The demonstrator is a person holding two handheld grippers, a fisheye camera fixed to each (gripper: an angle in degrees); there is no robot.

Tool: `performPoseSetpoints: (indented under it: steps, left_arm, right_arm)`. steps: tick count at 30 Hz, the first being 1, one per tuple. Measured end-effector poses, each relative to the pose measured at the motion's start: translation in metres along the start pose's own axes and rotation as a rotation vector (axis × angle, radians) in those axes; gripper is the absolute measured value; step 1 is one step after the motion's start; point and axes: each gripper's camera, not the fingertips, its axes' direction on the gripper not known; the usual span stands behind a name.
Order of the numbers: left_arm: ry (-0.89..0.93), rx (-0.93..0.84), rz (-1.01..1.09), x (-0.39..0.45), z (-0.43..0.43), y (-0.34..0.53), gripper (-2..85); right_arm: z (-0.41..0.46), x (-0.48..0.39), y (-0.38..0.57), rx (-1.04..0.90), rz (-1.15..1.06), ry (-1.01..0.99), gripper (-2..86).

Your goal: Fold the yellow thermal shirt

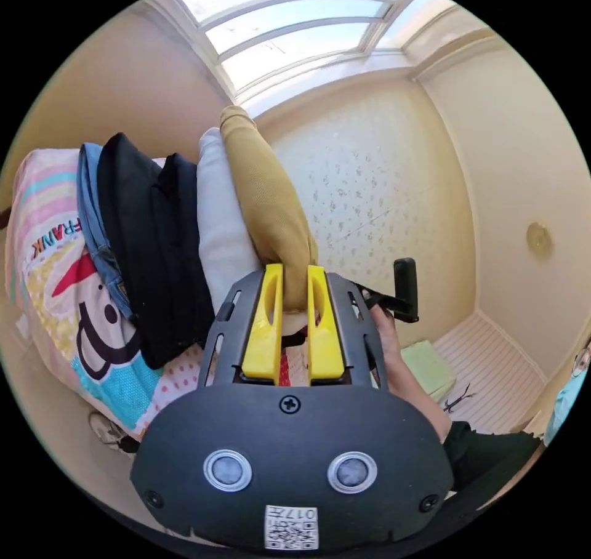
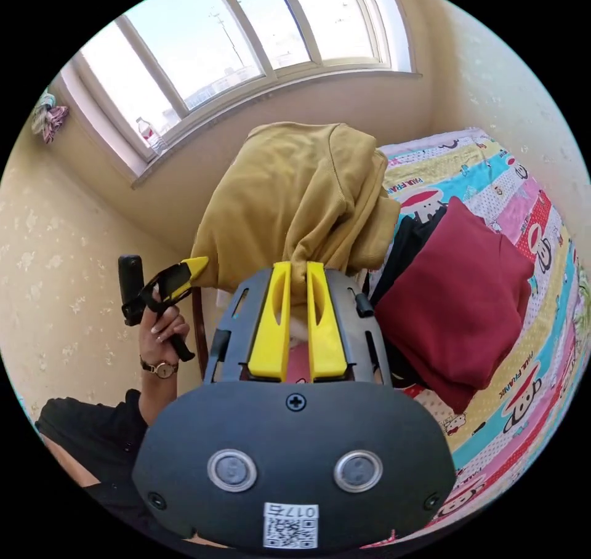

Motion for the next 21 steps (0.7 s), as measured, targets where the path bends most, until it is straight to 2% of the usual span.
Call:
performPoseSetpoints:
  steps: [3, 7, 11, 14, 16, 19, 21]
  left_arm:
    - [0.037, -0.044, 0.091, 0.043, -0.002, -0.008, 6.3]
    - [0.241, -0.194, 0.231, 0.115, 0.025, -0.004, 6.2]
    - [0.361, -0.424, 0.341, 0.174, 0.078, 0.048, 6.3]
    - [0.428, -0.634, 0.394, 0.2, 0.125, 0.128, 6.7]
    - [0.462, -0.835, 0.339, 0.191, 0.158, 0.204, 7.4]
    - [0.43, -1.008, 0.22, 0.155, 0.178, 0.282, 6.6]
    - [0.446, -1.054, 0.109, 0.128, 0.18, 0.307, 4.7]
  right_arm:
    - [-0.065, 0.009, 0.022, 0.183, 0.031, -0.075, 3.7]
    - [-0.172, 0.03, 0.068, 0.346, 0.059, -0.137, 2.9]
    - [-0.271, 0.044, 0.172, 0.52, 0.139, -0.012, 2.6]
    - [-0.309, 0.052, 0.275, 0.58, 0.267, 0.11, 2.4]
    - [-0.314, 0.061, 0.343, 0.577, 0.396, 0.207, 2.3]
    - [-0.298, 0.093, 0.449, 0.421, 0.732, 0.341, 2.1]
    - [-0.281, 0.111, 0.505, 0.298, 0.885, 0.328, 2.1]
